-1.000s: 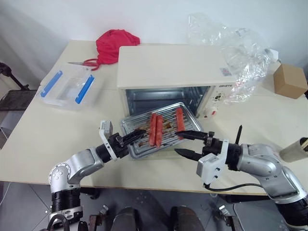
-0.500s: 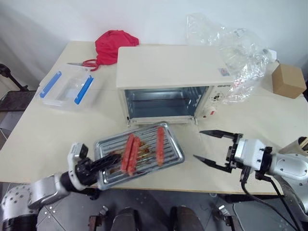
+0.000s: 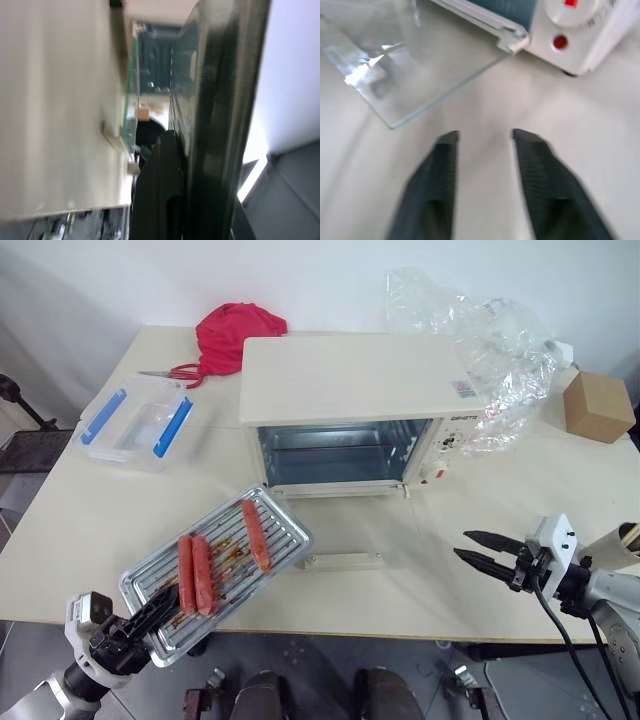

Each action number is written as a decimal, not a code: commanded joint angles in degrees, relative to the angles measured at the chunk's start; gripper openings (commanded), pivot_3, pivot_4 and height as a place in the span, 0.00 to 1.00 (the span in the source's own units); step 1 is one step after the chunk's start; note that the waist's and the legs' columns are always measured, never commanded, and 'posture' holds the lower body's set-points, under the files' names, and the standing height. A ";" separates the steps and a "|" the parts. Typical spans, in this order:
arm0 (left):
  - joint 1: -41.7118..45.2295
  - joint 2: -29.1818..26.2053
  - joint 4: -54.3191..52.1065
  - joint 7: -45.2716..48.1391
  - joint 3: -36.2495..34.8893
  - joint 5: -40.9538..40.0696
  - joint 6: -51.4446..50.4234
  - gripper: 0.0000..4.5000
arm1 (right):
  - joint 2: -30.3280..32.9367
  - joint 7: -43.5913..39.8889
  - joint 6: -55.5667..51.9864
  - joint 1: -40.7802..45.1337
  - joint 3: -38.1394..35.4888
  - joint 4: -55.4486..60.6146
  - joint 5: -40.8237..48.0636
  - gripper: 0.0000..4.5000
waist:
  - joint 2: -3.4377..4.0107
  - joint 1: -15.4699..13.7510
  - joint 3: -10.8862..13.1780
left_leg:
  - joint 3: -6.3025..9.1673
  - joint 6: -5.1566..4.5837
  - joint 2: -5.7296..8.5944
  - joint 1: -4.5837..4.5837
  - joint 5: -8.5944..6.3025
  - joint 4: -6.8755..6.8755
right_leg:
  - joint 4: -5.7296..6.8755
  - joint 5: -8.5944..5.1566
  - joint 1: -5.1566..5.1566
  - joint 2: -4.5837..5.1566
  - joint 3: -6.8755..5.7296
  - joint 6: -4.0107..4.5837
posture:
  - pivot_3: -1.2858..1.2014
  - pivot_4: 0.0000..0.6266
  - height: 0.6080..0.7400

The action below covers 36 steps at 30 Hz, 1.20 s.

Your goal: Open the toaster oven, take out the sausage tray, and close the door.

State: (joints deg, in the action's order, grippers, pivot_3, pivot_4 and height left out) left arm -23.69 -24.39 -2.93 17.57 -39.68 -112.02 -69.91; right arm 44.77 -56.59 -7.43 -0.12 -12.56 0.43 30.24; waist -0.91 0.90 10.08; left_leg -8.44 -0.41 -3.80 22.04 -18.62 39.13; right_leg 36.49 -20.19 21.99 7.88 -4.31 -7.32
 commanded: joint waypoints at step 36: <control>13.57 13.46 -3.93 -18.00 -13.59 -0.98 11.06 0.00 | -11.34 2.72 -14.78 12.87 -4.01 11.19 16.86 0.01 | -0.03 -0.68 -0.03 | 0.05 -0.05 0.05 0.00 -0.04 0.04 | -0.09 0.04 -0.09 -0.15 -0.12 -0.07 | 0.52 0.24 1.00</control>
State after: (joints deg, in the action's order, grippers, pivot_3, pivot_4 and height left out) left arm -9.71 -10.21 -5.71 -1.27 -51.95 -112.05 -58.20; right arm 33.95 -55.23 -20.77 11.69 -14.32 9.17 43.76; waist -0.94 0.22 10.05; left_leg -8.39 -0.44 -3.76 22.04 -18.66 39.15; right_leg 36.40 -20.15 21.89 7.72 -4.43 -7.39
